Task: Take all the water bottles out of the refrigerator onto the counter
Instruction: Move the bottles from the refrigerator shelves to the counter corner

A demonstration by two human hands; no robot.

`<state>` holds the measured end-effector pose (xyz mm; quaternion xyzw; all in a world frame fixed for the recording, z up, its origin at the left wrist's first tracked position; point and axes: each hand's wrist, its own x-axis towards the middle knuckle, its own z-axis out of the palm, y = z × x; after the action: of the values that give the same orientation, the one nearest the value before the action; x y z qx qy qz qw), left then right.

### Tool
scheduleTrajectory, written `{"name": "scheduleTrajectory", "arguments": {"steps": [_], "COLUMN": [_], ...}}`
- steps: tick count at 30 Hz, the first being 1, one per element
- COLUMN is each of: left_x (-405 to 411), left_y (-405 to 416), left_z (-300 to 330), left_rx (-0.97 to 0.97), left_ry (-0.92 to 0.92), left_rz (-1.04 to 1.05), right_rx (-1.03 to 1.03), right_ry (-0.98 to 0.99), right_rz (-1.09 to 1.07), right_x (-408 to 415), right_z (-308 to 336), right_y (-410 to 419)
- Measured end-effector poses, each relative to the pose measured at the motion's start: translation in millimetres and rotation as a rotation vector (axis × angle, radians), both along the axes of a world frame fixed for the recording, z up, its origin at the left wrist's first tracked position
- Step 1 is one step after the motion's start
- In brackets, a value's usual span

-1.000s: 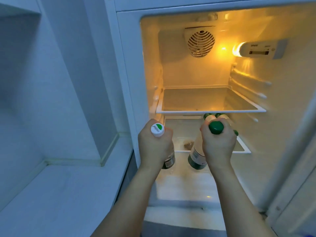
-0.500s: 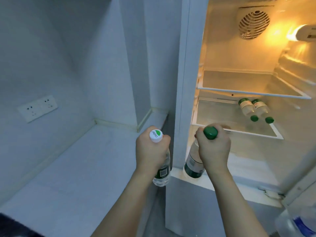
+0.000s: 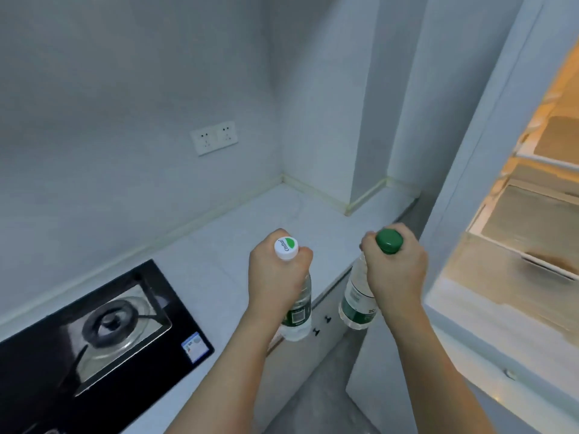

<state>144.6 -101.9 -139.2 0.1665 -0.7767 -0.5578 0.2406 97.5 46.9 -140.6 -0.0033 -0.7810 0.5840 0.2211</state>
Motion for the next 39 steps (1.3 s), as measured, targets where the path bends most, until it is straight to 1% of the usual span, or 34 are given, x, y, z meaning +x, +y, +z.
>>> {"name": "scheduleTrajectory", "arguments": {"steps": [4, 7, 12, 15, 19, 26, 32, 36, 39], "left_x": [37.2, 68.9, 128.8, 169.9, 234.6, 349.1, 444.4, 520.6, 560.1], "left_y": [-38.4, -69.1, -122.5, -147.4, -188.8, -253.4, -289.5, -314.4, -325.0], "left_z": [-3.2, 2.4, 17.1, 22.7, 25.0, 27.4, 23.9, 23.0, 29.8], "left_rx": [-0.006, -0.025, -0.057, -0.055, -0.088, -0.089, -0.061, -0.078, -0.1], "left_ry": [-0.02, -0.01, 0.013, 0.037, 0.046, 0.023, 0.023, 0.045, 0.049], "left_rz": [0.177, 0.283, 0.48, 0.545, 0.638, 0.809, 0.93, 1.02, 1.088], "right_rx": [-0.017, -0.043, -0.059, -0.061, -0.063, -0.061, -0.026, -0.045, -0.064], "right_ry": [-0.026, -0.007, 0.04, 0.04, 0.039, 0.028, 0.097, 0.085, 0.09], "right_rz": [0.189, 0.316, 0.479, 0.566, 0.684, 0.894, 1.031, 1.116, 1.17], "right_x": [14.1, 28.1, 68.2, 98.3, 151.6, 255.2, 342.1, 411.9, 449.8], "right_z": [-4.6, -0.6, 10.9, 15.0, 19.4, 23.2, 27.4, 27.7, 30.8], "right_y": [-49.4, -89.2, -160.6, -199.3, -254.0, -335.4, -389.6, -426.3, -443.5]}}
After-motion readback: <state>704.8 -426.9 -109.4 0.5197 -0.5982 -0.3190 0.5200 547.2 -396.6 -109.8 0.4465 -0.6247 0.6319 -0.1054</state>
